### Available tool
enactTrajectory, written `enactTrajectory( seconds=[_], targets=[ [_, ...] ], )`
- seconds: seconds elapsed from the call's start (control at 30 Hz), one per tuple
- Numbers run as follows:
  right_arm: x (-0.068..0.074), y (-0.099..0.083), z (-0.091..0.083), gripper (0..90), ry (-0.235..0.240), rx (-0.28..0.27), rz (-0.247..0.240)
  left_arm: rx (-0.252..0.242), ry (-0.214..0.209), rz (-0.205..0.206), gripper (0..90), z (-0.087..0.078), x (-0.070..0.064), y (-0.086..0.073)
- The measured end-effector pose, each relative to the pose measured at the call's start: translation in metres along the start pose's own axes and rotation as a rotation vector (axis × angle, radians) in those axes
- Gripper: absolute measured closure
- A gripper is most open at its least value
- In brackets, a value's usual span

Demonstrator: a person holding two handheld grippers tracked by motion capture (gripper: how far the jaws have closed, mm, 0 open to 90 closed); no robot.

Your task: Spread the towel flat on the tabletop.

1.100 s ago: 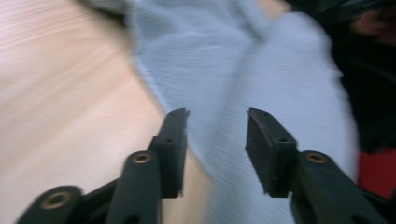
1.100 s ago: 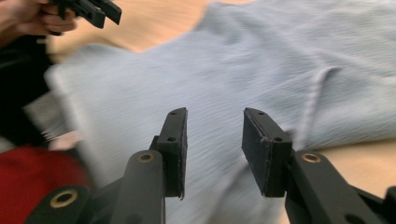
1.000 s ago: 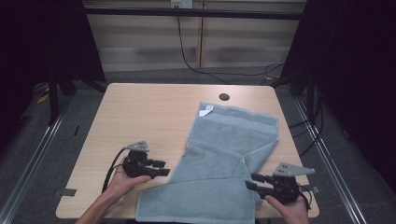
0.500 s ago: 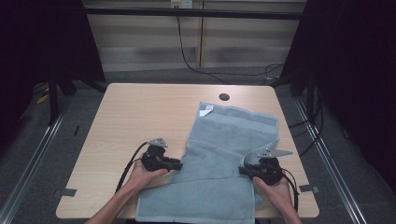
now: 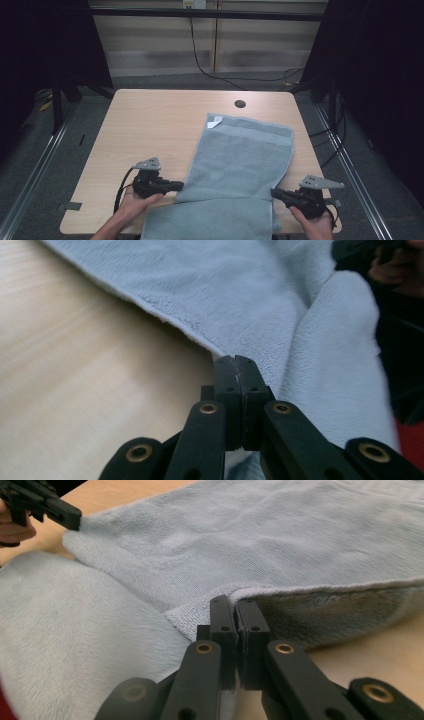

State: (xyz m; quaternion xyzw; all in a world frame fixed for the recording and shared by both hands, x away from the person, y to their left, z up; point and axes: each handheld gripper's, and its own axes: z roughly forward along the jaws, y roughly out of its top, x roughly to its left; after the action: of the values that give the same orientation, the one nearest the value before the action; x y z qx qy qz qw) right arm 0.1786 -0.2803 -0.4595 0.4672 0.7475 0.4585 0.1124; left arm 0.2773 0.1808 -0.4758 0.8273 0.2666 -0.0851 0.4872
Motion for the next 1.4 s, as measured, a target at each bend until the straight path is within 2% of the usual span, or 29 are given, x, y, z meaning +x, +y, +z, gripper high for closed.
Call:
enactTrajectory(
  seconds=[0.17,0.3,0.37,0.4,0.43,0.5,0.57,0.6,0.7,0.77,0.87,0.93,1.0,1.1,1.13,1.17,1.2,1.27,1.3,1.33,1.37,1.4],
  targets=[
    [0.016,-0.013,-0.022,86.6,-0.012,0.002,-0.029,-0.031,0.006,0.002,89.9,-0.032,-0.017,-0.024],
    [0.015,-0.023,-0.03,86.9,-0.041,0.037,-0.024,-0.022,0.049,-0.035,89.9,-0.049,-0.017,-0.047],
    [0.012,-0.027,-0.029,85.1,-0.035,0.048,-0.013,-0.024,0.053,-0.055,89.1,-0.052,-0.013,-0.049],
    [0.012,-0.028,-0.027,81.5,-0.047,0.061,-0.018,-0.022,0.063,-0.06,86.5,-0.053,-0.011,-0.048],
    [0.011,-0.028,-0.025,76.2,-0.049,0.074,-0.021,-0.025,0.076,-0.06,79.8,-0.053,-0.009,-0.046],
    [0.011,-0.027,-0.023,68.6,-0.048,0.078,-0.013,-0.032,0.076,-0.062,71.7,-0.052,-0.005,-0.04],
    [0.008,-0.022,-0.021,60.3,-0.053,0.064,-0.019,-0.037,0.083,-0.056,64.5,-0.048,0.0,-0.033],
    [0.006,-0.019,-0.021,60.3,-0.063,0.053,-0.02,-0.017,0.092,-0.046,61.7,-0.044,0.003,-0.028],
    [-0.004,-0.005,-0.009,59.9,-0.028,0.032,-0.028,0.018,0.101,-0.038,56.7,-0.026,0.017,-0.012],
    [-0.011,0.004,0.009,58.4,-0.005,0.053,-0.033,0.037,0.119,-0.025,52.6,-0.012,0.026,-0.001],
    [-0.018,0.016,0.04,54.6,0.002,0.087,-0.04,0.051,0.142,-0.02,47.2,0.006,0.038,0.014],
    [-0.023,0.023,0.058,53.3,-0.009,0.111,-0.06,0.03,0.155,-0.012,46.9,0.015,0.046,0.022],
    [-0.026,0.03,0.07,52.6,-0.002,0.124,-0.07,0.041,0.131,-0.025,45.2,0.026,0.052,0.029],
    [-0.03,0.04,0.086,52.4,0.004,0.119,-0.11,0.058,0.163,0.022,49.3,0.04,0.057,0.035],
    [-0.031,0.042,0.09,52.5,-0.005,0.121,-0.109,0.044,0.184,0.028,51.0,0.043,0.058,0.035],
    [-0.033,0.044,0.093,52.4,-0.007,0.121,-0.109,0.035,0.184,0.025,51.3,0.045,0.059,0.036],
    [-0.034,0.045,0.095,52.5,-0.011,0.115,-0.112,0.047,0.188,0.03,54.2,0.047,0.06,0.035],
    [-0.037,0.046,0.099,52.5,-0.034,0.127,-0.114,0.099,0.207,0.053,53.9,0.051,0.06,0.03],
    [-0.039,0.045,0.101,52.5,-0.038,0.133,-0.116,0.093,0.218,0.081,54.6,0.05,0.058,0.027],
    [-0.041,0.045,0.103,52.2,-0.042,0.137,-0.111,0.087,0.216,0.074,55.3,0.049,0.057,0.025],
    [-0.042,0.044,0.104,51.8,-0.046,0.141,-0.107,0.102,0.217,0.074,55.4,0.046,0.055,0.024],
    [-0.044,0.044,0.107,50.9,-0.048,0.145,-0.101,0.111,0.219,0.089,56.0,0.044,0.053,0.022]
  ],
)
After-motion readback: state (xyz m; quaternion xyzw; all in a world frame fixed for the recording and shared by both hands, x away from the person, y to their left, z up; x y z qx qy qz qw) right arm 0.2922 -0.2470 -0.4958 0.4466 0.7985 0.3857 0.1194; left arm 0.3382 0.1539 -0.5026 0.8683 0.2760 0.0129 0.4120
